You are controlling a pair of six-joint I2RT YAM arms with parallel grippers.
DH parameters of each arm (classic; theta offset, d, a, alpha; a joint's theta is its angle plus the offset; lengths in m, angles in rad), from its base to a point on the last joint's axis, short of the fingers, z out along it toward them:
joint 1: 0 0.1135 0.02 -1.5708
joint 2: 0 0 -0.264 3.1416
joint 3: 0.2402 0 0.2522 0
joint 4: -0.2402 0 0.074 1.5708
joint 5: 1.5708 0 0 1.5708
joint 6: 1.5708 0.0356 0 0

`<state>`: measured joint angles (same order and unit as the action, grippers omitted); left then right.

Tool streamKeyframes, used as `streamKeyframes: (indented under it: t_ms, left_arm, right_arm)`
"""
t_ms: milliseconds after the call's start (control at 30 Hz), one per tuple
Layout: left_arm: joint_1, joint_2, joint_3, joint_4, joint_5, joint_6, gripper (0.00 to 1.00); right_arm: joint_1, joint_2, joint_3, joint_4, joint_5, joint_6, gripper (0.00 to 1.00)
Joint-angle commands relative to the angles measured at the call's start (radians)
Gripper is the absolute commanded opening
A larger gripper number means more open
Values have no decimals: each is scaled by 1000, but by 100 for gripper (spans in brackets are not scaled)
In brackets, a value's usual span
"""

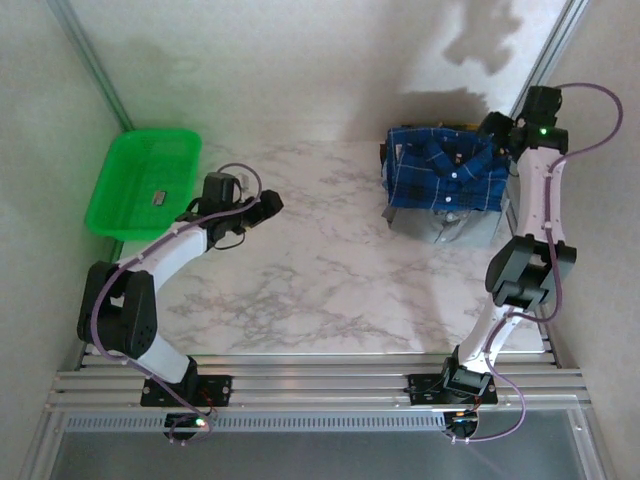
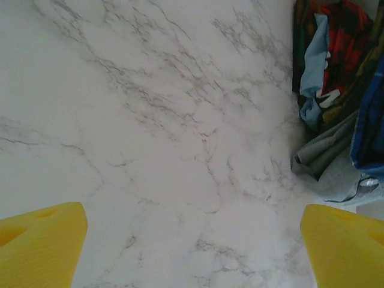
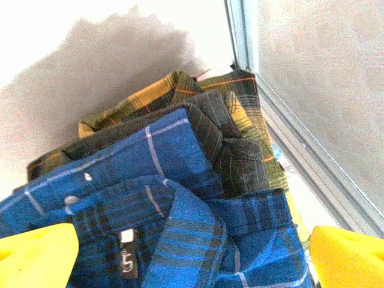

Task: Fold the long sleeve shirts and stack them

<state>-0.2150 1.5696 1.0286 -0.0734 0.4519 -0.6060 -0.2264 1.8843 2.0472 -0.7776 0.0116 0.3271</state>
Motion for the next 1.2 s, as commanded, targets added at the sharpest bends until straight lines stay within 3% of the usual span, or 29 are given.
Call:
streamKeyframes:
  t_ms: [0, 133, 267, 367, 467, 567, 633, 700, 767, 867, 1000, 1100, 1167]
  left_arm:
    - [34, -36, 25, 39, 20, -11, 92]
    - [70, -45, 22, 41, 34, 1, 92]
    - [107, -74, 0, 71, 15, 7, 92]
    - [118, -132, -59, 126, -99, 47, 93]
    - [122, -214, -181, 212, -321, 147, 95]
    - [149, -307, -385, 425, -447, 243, 96]
    - [157, -355, -524, 655, -535, 319, 98]
    - [160, -369, -666, 893, -635, 414, 100]
    - [176, -345, -714, 984, -687, 452, 99]
    - [193, -288, -706, 995, -681, 512, 99]
    - [226, -196, -771, 1180, -672, 536, 100]
    - [246, -103, -809, 1320, -608, 527, 100]
    - [248, -31, -807, 1379, -563, 544, 99]
  right_arm:
    - [-18, -91, -73, -41, -17, 16, 99]
    - [-24, -182, -190, -9, -90, 7, 99]
    - [30, -387, -507, 229, -236, 38, 99]
    - [191, -520, -766, 347, -104, 7, 99]
    - [382, -652, -1089, 576, 123, -95, 99]
    - [508, -762, -1419, 898, 332, -229, 99]
    - [509, -797, -1551, 1031, 413, -226, 99]
    - [510, -816, -1606, 1073, 487, -221, 99]
    - [510, -828, -1694, 1161, 466, -243, 99]
    - [505, -807, -1793, 1363, 442, -261, 99]
    - [489, -670, -1813, 1548, 428, -270, 99]
    - [487, -577, -1736, 1527, 375, -344, 99]
    - [484, -533, -1737, 1603, 387, -390, 99]
